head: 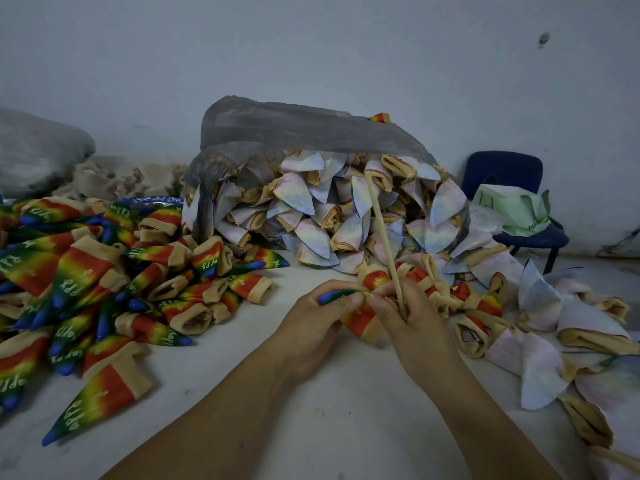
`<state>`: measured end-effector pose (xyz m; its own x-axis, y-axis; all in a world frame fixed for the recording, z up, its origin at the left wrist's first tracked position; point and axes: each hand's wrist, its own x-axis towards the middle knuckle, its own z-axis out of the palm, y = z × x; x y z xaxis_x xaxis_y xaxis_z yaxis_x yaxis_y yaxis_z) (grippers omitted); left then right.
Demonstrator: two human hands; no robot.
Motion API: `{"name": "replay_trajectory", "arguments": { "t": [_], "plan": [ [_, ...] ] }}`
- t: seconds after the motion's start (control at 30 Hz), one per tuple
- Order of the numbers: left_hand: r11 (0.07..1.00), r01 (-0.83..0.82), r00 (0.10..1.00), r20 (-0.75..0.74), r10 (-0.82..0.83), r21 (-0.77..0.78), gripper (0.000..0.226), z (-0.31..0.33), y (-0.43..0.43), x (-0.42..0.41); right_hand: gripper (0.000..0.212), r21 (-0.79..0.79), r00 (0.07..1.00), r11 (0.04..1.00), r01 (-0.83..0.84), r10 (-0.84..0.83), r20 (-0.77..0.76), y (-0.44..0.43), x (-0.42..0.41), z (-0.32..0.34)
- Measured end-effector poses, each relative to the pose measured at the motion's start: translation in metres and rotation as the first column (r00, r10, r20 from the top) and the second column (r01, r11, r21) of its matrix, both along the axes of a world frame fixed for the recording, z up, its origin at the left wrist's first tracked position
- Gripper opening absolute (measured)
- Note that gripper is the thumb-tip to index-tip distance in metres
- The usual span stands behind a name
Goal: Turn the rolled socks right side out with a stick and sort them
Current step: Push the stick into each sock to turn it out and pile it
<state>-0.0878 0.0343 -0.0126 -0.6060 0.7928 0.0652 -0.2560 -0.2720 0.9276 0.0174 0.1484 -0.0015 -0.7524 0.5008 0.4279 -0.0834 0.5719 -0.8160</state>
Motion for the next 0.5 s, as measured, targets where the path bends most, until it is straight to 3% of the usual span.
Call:
{"name": "replay_trajectory", "arguments": {
  "t": [0.13, 0.33, 0.5],
  "plan": [
    [0.998, 0.022, 0.994, 0.103, -0.028, 0.064, 0.017, 0.001, 0.0, -0.002, 0.012, -0.065, 0.999, 0.997, -0.046, 0.046, -0.003, -0.001, 0.002, 0.004],
    [0.994, 0.023, 0.989, 0.143, -0.038, 0.105, 0.02, 0.001, 0.0, -0.004, 0.01, -0.117, 0.999, 0.992, -0.046, 0.048, 0.014, 0.0, 0.007, 0.009],
    [0.989, 0.028, 0.969, 0.241, -0.063, 0.145, 0.024, 0.001, 0.001, -0.008, 0.012, 0.072, 0.996, 0.997, 0.003, -0.009, 0.085, 0.0, 0.005, 0.011]
  ]
}}
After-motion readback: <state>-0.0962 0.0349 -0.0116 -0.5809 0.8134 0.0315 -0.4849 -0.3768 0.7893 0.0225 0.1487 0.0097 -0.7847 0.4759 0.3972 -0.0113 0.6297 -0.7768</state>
